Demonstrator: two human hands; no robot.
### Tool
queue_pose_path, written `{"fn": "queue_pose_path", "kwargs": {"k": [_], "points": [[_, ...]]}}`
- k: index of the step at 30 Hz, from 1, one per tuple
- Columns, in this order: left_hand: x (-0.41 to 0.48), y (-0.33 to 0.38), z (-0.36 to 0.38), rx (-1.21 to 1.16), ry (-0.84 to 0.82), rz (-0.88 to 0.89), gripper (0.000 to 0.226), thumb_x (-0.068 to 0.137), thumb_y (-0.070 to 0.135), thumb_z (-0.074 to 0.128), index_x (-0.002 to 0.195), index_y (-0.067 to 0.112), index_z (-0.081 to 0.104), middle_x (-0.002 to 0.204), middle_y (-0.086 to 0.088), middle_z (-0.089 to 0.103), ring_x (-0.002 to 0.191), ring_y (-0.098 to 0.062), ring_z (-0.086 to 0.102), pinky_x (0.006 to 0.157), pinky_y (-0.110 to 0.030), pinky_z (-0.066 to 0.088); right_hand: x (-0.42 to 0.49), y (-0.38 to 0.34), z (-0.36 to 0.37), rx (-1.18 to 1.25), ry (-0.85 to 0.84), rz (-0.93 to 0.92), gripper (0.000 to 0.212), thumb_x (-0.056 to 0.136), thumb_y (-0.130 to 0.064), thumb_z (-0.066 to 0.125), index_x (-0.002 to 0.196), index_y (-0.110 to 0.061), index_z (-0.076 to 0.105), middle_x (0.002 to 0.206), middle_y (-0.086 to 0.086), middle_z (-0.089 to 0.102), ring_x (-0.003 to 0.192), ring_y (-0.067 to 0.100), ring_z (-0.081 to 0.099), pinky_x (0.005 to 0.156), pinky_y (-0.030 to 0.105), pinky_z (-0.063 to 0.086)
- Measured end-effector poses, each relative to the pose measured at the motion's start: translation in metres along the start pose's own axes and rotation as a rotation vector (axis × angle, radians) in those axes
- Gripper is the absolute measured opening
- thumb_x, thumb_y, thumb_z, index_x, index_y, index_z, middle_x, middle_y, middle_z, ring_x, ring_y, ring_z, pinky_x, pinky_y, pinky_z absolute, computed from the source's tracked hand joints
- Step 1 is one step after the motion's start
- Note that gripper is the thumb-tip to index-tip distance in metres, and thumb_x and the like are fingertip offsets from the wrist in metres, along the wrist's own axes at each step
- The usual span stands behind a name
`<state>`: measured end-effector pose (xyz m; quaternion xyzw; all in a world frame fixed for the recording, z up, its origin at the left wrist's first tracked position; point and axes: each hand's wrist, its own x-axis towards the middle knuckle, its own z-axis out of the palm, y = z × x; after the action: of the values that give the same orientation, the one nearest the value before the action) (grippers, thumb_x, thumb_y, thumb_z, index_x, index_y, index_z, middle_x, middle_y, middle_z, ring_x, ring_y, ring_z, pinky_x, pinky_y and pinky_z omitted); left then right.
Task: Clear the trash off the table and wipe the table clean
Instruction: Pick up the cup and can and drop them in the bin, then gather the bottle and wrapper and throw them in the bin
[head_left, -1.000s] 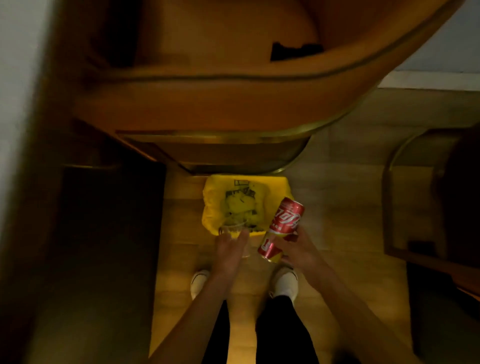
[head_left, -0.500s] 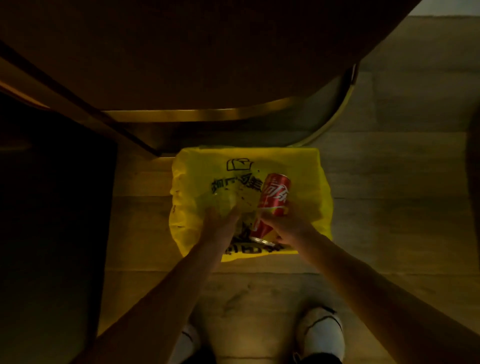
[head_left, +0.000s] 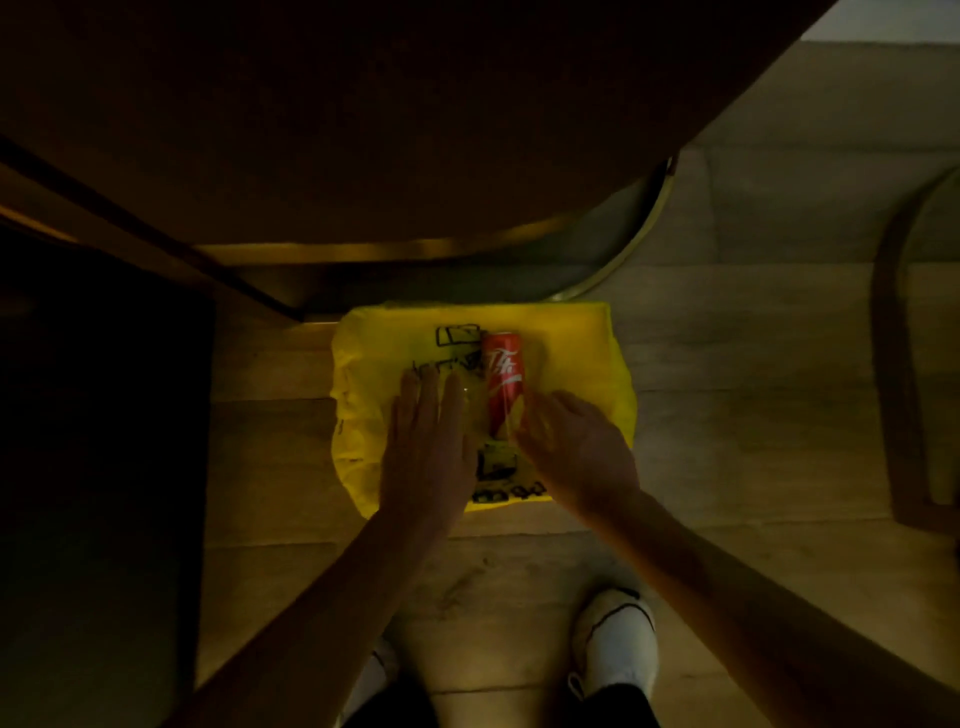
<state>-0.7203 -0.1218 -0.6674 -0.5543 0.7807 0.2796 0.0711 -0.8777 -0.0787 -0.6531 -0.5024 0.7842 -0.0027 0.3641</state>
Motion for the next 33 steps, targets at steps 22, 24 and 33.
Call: {"fn": "queue_pose_path", "kwargs": {"k": [22,24,33], "points": [[-0.326,0.182,-0.42,0.158,-0.194,-0.175,0.079,0.082,0.059,0.001,0.15,0.027,0.027,0.161,-0.005,0.019,0.15,-0.03,0.009,0.117,-0.054,-0.002,-0.361,-0.15,-0.36,-0.207,-0.082,-0.252,0.084,0.079,-0.075,0.02,0.15,-0.03,0.027,0.158,0.003,0.028,0.148,0.034,0.016,0.118,0.055,0.009],[-0.359,0.192,-0.45,0.091,-0.088,-0.214,0.072,0.086,0.055,0.01,0.146,0.025,0.038,0.157,-0.004,0.031,0.147,-0.028,0.022,0.118,-0.053,0.01,-0.384,-0.176,-0.385,-0.221,-0.111,-0.354,0.083,0.081,-0.079,0.019,0.148,-0.032,0.029,0.156,0.002,0.033,0.144,0.033,0.027,0.117,0.052,0.021],[-0.532,0.159,-0.52,-0.235,0.186,-0.675,0.05,0.1,0.041,0.027,0.149,0.03,0.027,0.157,0.004,0.03,0.145,-0.02,0.026,0.117,-0.044,0.021,-0.474,-0.352,-0.388,-0.354,-0.37,-0.835,0.069,0.09,-0.064,0.042,0.147,-0.026,0.037,0.149,0.001,0.043,0.135,0.021,0.042,0.112,0.038,0.035]]}}
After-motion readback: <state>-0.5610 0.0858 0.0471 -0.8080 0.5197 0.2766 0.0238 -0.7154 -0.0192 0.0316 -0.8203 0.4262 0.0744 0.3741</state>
